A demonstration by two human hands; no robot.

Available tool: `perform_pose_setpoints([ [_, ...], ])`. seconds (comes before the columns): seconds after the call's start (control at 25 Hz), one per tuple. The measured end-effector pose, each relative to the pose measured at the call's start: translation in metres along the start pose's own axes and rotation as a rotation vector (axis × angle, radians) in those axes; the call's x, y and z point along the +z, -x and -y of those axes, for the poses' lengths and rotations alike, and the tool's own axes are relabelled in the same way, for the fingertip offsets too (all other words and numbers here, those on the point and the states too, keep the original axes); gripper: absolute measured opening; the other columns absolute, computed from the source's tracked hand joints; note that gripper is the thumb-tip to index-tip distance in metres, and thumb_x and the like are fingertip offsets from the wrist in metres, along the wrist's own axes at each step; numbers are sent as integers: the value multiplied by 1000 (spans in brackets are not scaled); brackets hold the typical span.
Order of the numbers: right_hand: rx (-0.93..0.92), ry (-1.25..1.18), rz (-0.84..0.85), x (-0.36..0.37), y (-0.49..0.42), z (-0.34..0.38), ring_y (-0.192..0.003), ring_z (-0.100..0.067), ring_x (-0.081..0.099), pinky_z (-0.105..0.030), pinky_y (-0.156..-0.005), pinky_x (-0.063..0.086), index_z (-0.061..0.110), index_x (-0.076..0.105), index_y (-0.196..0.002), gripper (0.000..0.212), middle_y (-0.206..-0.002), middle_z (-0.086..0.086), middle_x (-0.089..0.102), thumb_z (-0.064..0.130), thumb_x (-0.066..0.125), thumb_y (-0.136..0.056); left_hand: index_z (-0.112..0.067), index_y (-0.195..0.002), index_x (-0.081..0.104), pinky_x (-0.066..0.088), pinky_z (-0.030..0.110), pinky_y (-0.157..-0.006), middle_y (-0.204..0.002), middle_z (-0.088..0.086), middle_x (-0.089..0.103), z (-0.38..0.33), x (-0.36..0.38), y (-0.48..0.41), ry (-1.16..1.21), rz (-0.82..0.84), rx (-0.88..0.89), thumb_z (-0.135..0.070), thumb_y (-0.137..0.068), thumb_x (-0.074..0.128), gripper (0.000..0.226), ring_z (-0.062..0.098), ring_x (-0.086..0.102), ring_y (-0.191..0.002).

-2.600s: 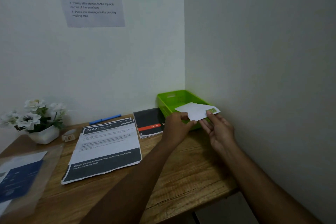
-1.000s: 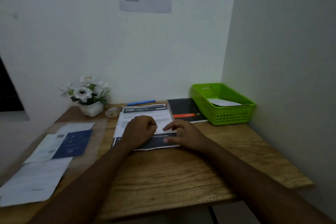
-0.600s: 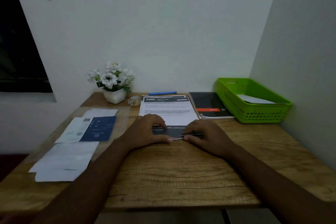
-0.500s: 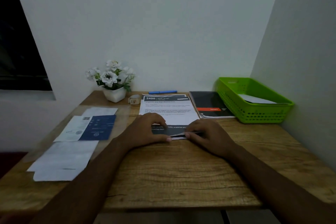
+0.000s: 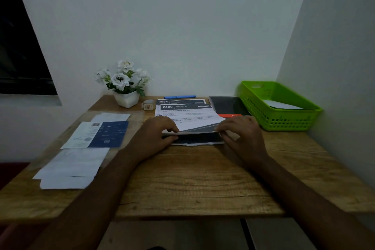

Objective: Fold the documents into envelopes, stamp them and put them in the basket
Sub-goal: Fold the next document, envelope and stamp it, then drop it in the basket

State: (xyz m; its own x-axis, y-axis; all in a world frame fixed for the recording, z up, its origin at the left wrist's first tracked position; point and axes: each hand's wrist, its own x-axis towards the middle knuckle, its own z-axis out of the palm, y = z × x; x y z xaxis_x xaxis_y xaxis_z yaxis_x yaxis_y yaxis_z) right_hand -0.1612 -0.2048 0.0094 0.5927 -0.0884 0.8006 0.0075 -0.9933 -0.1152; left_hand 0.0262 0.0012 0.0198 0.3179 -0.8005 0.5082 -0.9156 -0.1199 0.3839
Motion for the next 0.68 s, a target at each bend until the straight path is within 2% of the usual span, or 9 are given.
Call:
perform_pose_setpoints([
  [0.12,-42,-9,-25,-14,13,2,-94,-11,64,-37,-84,38,25,74,-89,12,-97,11,72,16,73,-81,-23,-91,69,48,27,-80,-92,-10,67,-11,-2,17,-56,-41,51,-14,-74,76,20,4,57,-87],
  [0.24,-78,-37,3,-30,32,9,-97,-4,60,-29,-89,32,27,74,-90,11,-100,14,70,19,72,-83,-20,-89,71,48,32,-80,-93,-5,69,-23,-4,37,-112,-53,86,-12,-71,78,22,10,61,-89],
  [0.44,-134,-102,189,-56,62,25,-95,-1,60,-23,-89,31,29,75,-92,11,-101,14,70,32,68,-84,-23,-94,70,44,26,-85,-100,-8,69,-41,-5,67,-111,23,90,-16,-72,77,24,6,60,-95],
  [0.56,-207,-100,262,-65,68,30,-89,-3,61,-25,-81,36,26,77,-93,13,-96,12,71,32,69,-85,-27,-105,68,44,23,-90,-113,-11,66,-41,-2,84,-93,120,37,-27,-77,74,29,0,56,-103],
  [0.68,-267,-79,306,-70,70,34,-83,-7,63,-28,-75,40,25,78,-97,15,-93,9,72,27,75,-83,-35,-115,62,38,10,-89,-125,-18,59,-43,-4,95,-31,178,-39,-54,-77,67,43,-7,50,-110],
])
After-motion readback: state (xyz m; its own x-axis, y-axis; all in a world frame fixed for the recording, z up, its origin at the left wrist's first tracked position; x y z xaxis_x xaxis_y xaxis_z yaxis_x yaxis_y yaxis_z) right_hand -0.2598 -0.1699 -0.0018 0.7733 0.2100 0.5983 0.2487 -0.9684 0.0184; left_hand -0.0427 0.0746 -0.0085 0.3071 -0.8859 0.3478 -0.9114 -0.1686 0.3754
